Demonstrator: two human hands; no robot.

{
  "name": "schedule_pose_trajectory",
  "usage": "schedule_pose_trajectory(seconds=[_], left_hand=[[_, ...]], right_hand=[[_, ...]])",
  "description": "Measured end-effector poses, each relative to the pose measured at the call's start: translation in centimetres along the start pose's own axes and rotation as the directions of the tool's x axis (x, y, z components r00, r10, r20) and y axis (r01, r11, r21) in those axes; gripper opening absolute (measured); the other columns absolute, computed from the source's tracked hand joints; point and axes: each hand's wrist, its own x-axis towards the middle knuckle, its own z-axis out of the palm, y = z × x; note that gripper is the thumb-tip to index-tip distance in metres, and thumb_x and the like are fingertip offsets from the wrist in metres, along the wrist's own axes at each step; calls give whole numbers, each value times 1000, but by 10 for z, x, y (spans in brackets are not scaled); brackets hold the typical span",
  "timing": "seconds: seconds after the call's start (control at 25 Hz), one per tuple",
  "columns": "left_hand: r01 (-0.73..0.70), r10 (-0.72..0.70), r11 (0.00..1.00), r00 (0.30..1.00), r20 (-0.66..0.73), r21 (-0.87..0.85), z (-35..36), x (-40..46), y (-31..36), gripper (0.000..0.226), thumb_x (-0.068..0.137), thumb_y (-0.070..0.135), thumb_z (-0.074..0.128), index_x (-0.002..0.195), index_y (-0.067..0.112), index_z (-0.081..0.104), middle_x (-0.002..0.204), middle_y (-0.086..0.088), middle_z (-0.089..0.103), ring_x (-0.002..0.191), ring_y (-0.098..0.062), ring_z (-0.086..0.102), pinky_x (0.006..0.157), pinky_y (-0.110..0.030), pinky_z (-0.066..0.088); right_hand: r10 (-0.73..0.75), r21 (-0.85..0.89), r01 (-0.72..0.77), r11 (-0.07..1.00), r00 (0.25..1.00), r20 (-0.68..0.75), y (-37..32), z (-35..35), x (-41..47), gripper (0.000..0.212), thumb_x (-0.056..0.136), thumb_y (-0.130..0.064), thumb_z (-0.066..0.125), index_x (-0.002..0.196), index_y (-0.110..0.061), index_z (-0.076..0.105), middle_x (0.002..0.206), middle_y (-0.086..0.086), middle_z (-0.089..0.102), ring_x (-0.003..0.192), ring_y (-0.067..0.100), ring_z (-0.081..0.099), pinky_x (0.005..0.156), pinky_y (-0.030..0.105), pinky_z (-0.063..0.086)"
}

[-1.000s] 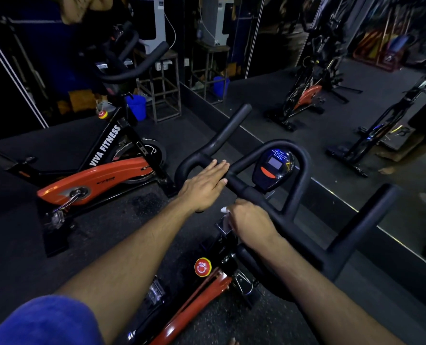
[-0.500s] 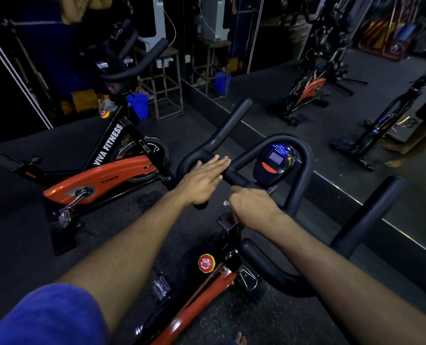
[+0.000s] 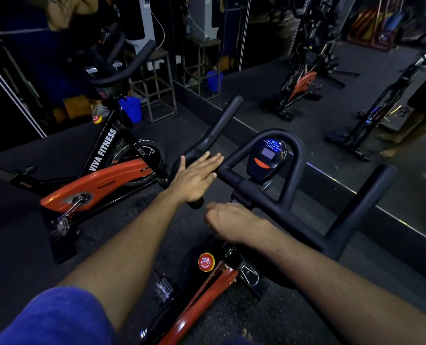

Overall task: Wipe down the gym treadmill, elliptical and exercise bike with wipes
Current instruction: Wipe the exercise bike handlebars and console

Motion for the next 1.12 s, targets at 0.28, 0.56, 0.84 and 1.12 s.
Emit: schedule_pose_trajectory(seconds=[0.28,0.56,0.84,1.12], left_hand=[[3,-3,999,1000,5,-35,0,-1,0,52,111,34,34,160,40,20,165,28,13,153,2,1,122,-62,-10],[7,-7,999,1000,-3,-41,-3,-2,3,52,110,32,35,160,40,22,164,28,15,153,3,3,122,-60,-9],[18,-20,999,998,-64,-35,-1,-9,6,49,110,35,34,159,37,27,165,23,20,153,1,9,123,-58,-8],[-42,-112,917,926,-359,-396,49,-126,-4,56,103,52,34,156,32,36,166,14,23,154,0,11,125,-32,-3]], right_hand=[[467,460,-309,832,839,-280,31,16,-48,15,96,-21,52,105,-18,64,105,5,61,100,32,63,77,43,51],[590,611,-426,667,803,-84,14,18,-33,13,90,-14,55,102,-16,61,106,10,68,101,34,64,73,32,45],[409,449,-309,839,901,-144,-33,8,-40,15,93,-24,56,107,-24,61,109,5,67,100,28,64,77,34,44],[513,771,-32,636,763,-392,-59,26,-85,15,85,-10,61,88,-24,62,87,-12,63,83,7,58,74,17,43]])
